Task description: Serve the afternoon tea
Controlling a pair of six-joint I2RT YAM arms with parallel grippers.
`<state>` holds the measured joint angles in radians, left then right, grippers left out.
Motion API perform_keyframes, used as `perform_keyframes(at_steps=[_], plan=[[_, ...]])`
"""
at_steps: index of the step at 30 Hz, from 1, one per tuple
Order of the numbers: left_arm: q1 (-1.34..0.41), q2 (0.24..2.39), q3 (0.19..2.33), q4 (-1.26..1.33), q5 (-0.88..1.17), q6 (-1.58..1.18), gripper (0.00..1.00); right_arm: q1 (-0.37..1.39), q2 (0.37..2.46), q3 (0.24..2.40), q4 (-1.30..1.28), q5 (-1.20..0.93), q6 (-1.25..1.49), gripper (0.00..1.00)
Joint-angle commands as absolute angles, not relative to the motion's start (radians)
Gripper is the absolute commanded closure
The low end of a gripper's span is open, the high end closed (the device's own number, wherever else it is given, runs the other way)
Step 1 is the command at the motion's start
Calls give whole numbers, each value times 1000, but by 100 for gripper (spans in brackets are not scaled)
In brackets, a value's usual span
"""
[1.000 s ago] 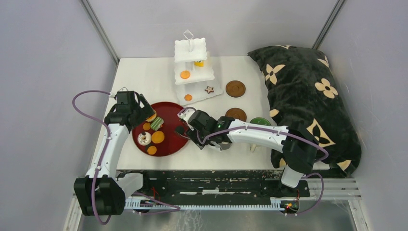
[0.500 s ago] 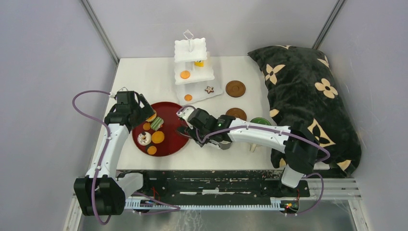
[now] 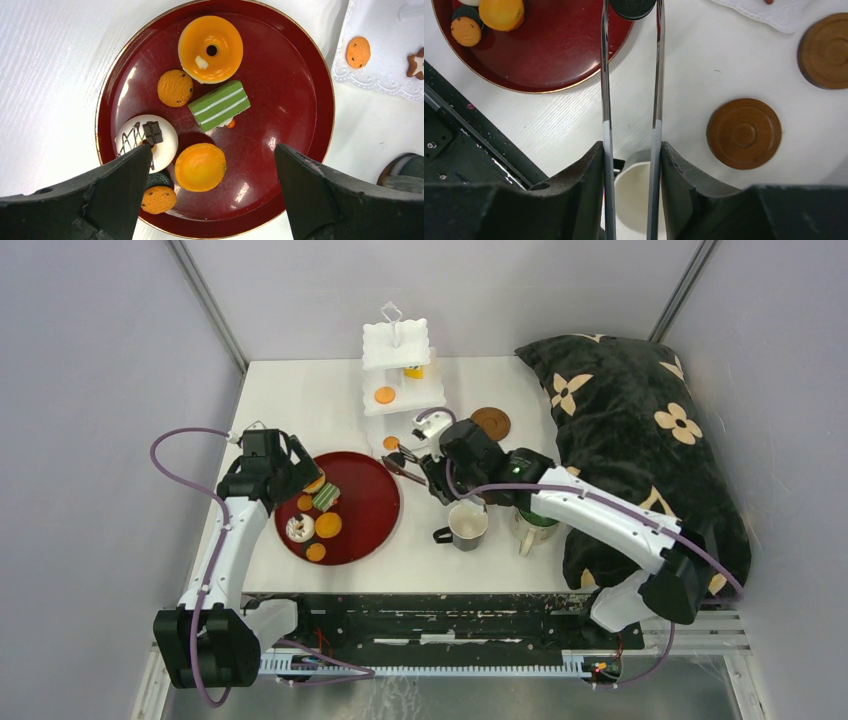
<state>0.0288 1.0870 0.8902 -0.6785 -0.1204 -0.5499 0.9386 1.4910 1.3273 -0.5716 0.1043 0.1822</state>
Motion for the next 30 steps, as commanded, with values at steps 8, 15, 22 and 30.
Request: perform_keyframes(at_steps=[8, 15, 22, 30], plan=[[34, 1083, 889, -621, -111, -555, 1, 793, 1336, 1431, -613, 164, 154, 77], [33, 1087, 887, -618, -115, -554, 1, 734, 1390, 1525, -594, 185, 111, 76], [34, 1104, 902, -613, -113, -554, 1, 671, 1508, 1625, -583, 155, 80, 75], [34, 1101, 915, -627, -134, -546, 1, 643, 1587, 1673, -562, 124, 85, 75]])
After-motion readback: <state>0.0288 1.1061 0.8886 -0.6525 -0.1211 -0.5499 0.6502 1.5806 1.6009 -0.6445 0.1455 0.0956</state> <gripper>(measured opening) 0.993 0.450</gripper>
